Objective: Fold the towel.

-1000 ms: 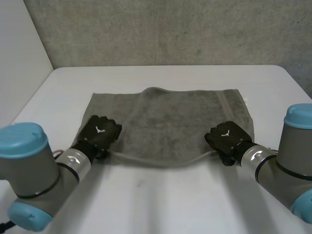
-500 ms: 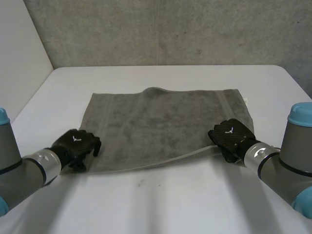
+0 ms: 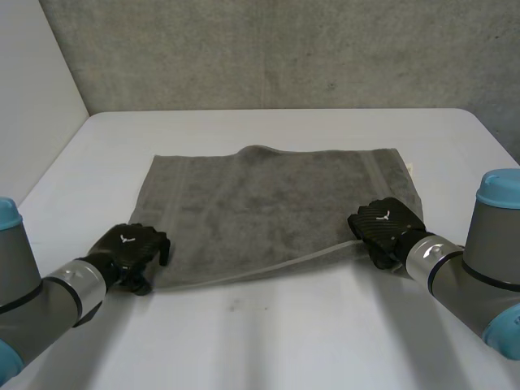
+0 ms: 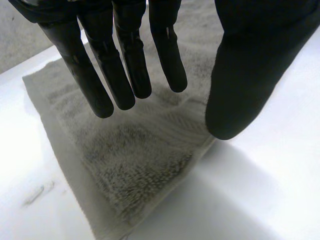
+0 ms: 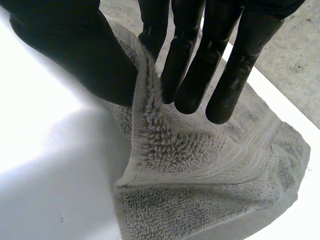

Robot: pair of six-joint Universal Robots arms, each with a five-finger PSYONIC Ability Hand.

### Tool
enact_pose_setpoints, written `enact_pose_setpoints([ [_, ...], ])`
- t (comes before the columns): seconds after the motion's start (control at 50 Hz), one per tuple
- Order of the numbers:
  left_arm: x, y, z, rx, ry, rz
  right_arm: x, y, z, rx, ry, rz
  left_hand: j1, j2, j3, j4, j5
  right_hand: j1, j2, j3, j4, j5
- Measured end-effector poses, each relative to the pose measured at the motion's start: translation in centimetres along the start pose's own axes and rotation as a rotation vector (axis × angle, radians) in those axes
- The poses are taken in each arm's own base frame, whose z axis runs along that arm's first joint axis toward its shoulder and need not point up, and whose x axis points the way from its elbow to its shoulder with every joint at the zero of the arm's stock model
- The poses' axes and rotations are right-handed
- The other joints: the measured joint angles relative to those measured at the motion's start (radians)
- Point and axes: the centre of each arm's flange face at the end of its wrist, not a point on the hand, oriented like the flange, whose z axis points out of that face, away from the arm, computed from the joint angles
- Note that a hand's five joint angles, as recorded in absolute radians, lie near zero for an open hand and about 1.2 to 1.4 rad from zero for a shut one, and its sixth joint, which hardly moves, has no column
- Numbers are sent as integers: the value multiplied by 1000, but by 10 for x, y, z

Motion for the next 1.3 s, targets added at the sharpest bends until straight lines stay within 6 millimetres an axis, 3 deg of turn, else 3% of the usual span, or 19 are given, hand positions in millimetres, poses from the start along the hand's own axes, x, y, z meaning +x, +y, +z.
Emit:
enact_pose_setpoints([
  [0.1,-1,8,8,-15,-25,3,0,0,0,0,0,0,-4,-4,-3,-3,-5,0,0,0,0,0],
  [0.36,-1,6,16,16,-35,29,1,-2,-1,4,4,0,87,89,87,88,85,0,0,0,0,0],
  [0.48,2,6,20,26,-28,42,2,-3,-2,6,5,0,258,253,253,250,246,0,0,0,0,0],
  [0.52,3,6,22,30,-26,46,2,-3,-2,6,5,1,396,394,393,394,392,0,0,0,0,0],
  [0.64,2,4,28,45,-28,54,2,-4,-2,8,5,1,450,483,483,484,470,0,0,0,0,0],
  [0.68,2,2,27,47,-29,54,2,-4,-2,8,6,2,427,429,429,447,449,0,0,0,0,0],
  [0.7,3,0,26,49,-29,54,2,-4,-2,8,6,2,251,260,262,278,283,0,0,0,0,0],
  [0.76,4,-2,23,50,-27,52,2,-4,-2,8,6,3,174,188,189,189,188,0,0,0,0,0],
  [0.78,5,-6,16,54,-26,51,2,-4,-2,9,6,3,-43,-31,-19,-20,-21,0,0,0,0,0],
  [0.84,8,-10,3,57,-25,49,2,-5,-3,9,6,3,-149,-146,-146,-147,-146,0,0,0,0,0],
  [1.02,14,-3,-10,32,-11,39,2,-5,-3,10,5,2,-185,-186,-185,-186,-189,0,0,0,0,0],
  [1.3,14,8,9,31,-11,48,1,-4,-3,8,3,3,-127,-125,-125,-126,-128,0,0,0,0,0],
])
